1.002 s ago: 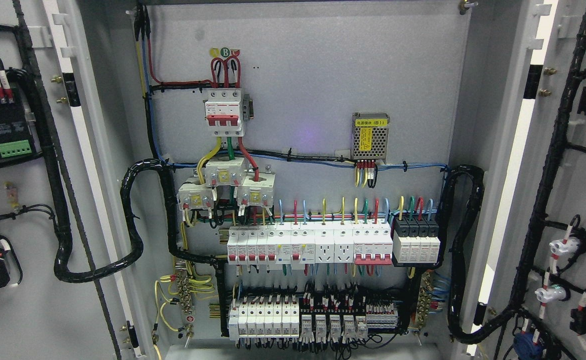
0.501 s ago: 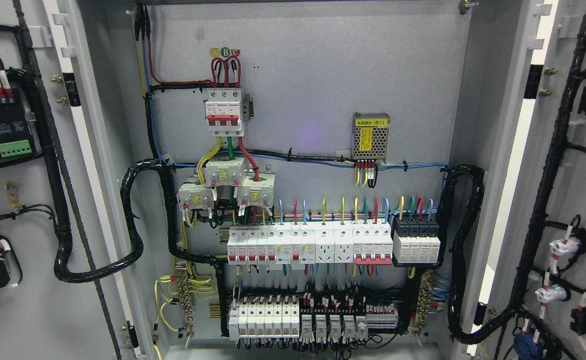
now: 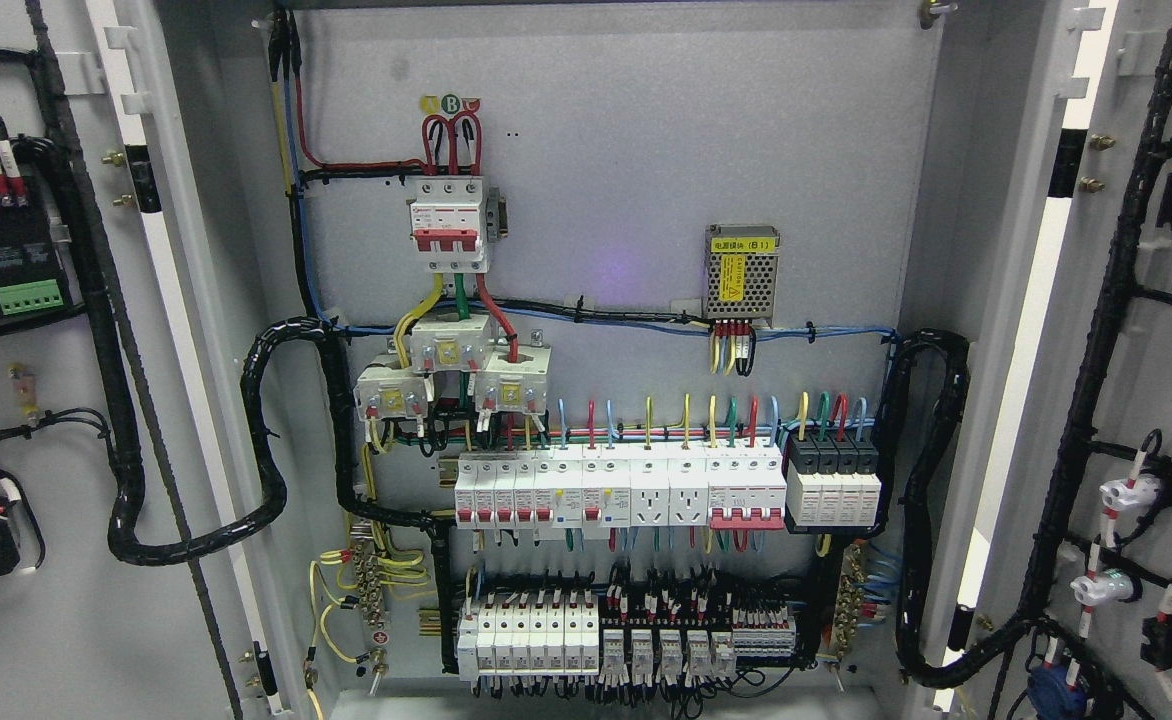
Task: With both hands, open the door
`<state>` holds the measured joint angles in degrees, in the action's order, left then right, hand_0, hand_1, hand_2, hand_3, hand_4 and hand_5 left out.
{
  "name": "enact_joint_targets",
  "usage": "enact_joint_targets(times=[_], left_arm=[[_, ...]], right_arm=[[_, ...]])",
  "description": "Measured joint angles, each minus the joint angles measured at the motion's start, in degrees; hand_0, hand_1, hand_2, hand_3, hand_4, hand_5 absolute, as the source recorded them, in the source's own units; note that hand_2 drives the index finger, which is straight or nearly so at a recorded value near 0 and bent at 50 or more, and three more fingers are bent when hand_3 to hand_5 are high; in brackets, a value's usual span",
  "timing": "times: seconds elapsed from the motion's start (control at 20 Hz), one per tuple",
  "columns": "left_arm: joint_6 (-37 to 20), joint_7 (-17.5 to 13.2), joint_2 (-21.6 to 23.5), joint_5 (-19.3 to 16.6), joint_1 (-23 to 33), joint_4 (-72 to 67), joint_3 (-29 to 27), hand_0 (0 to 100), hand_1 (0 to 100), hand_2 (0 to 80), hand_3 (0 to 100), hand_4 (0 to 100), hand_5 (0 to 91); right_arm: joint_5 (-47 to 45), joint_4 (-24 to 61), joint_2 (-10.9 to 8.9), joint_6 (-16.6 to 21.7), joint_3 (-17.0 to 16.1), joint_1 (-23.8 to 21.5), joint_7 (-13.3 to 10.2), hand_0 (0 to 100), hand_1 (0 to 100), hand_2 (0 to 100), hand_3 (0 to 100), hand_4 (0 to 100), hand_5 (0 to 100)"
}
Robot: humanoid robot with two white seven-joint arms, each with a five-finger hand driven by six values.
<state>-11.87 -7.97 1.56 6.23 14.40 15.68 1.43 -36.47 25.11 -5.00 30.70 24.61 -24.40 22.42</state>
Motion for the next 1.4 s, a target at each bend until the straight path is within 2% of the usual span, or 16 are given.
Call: enact_joint_targets(times=[0.3,0.5,0.75,0.85,1.2,1.4], left_arm=[[5.55,0.04,-0.67,-0.03,-4.78,-6.61,-1.64,0,0,0.0,0,3,0.0],[6.57,-0.07,-0.93,-0.03,-6.53,-9.36,-2.37,0,0,0.0,0,3,0.0],[6.77,-0.19,-1.16,-0.18,-7.53,-11.64,-3.3,0,0,0.0,0,3,0.0],[7.17,-0.24,-1.23,-0.25,-7.75,-12.32,-3.7,0,0,0.0,0,3,0.0],[9.62,-0.49,-1.37,-0.3,-8.1,-13.9,-4.61,0,0,0.0,0,3,0.0],[9.85,-0.53,-1.44,-0.3,-8.17,-14.42,-4.92,0,0,0.0,0,3,0.0]], right_arm=[[0.15,-6.52,2.08,-5.28,-1.28,4.79,-4.63,11,0,0,0,0,0],[2.78,-9.78,2.99,-10.82,-1.82,7.07,-8.07,11,0,0,0,0,0],[7.3,-12.68,4.7,-16.5,-2.3,9.21,-14.43,11,0,0,0,0,0],[8.64,-13.79,5.41,-18.71,-2.42,10.27,-16.02,11,0,0,0,0,0],[11.47,-17.37,7.56,-23.21,-2.71,13.62,-21.24,11,0,0,0,0,0],[12.83,-18.61,8.32,-24.09,-2.83,14.45,-22.97,11,0,0,0,0,0]])
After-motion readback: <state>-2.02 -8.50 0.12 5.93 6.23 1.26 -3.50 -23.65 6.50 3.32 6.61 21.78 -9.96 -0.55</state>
